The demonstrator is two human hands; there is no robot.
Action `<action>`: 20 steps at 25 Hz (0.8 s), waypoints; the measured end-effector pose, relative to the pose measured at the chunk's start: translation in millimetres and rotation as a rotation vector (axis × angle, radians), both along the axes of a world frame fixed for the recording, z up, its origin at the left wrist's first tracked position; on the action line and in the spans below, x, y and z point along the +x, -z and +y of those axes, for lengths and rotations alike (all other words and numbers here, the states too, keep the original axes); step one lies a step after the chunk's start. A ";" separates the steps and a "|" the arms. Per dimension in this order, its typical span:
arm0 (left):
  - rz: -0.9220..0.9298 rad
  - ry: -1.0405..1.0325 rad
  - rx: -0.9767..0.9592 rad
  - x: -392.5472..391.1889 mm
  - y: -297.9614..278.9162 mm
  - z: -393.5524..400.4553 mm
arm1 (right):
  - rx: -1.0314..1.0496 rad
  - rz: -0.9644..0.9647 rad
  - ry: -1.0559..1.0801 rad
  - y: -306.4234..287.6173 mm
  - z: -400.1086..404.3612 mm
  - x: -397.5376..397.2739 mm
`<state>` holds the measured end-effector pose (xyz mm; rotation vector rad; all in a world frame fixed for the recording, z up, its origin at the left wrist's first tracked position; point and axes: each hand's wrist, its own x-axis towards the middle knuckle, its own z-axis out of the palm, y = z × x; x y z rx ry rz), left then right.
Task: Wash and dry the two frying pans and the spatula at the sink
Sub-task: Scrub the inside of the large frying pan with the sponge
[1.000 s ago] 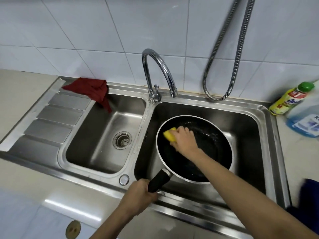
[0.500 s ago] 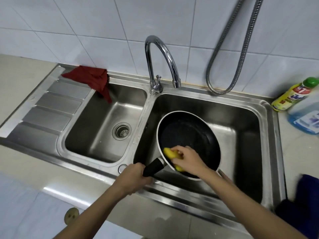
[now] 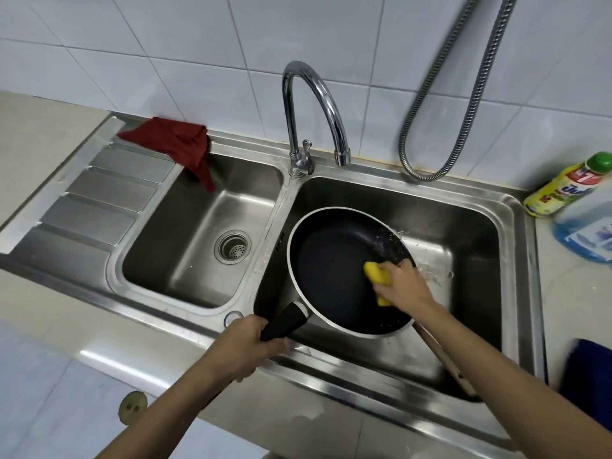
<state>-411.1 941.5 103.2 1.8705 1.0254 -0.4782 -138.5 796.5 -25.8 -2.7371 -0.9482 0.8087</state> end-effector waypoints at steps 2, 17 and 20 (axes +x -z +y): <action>0.001 -0.010 0.008 4.8 0.1 0.9 | 0.094 0.155 -0.042 -19.0 4.2 -24.4; -0.007 -0.035 0.005 17.5 -10.3 -13.4 | -0.127 -0.206 -0.163 -16.7 30.6 47.1; 0.042 0.022 0.106 30.7 -5.0 -12.4 | -0.095 0.063 -0.157 -33.0 9.3 19.3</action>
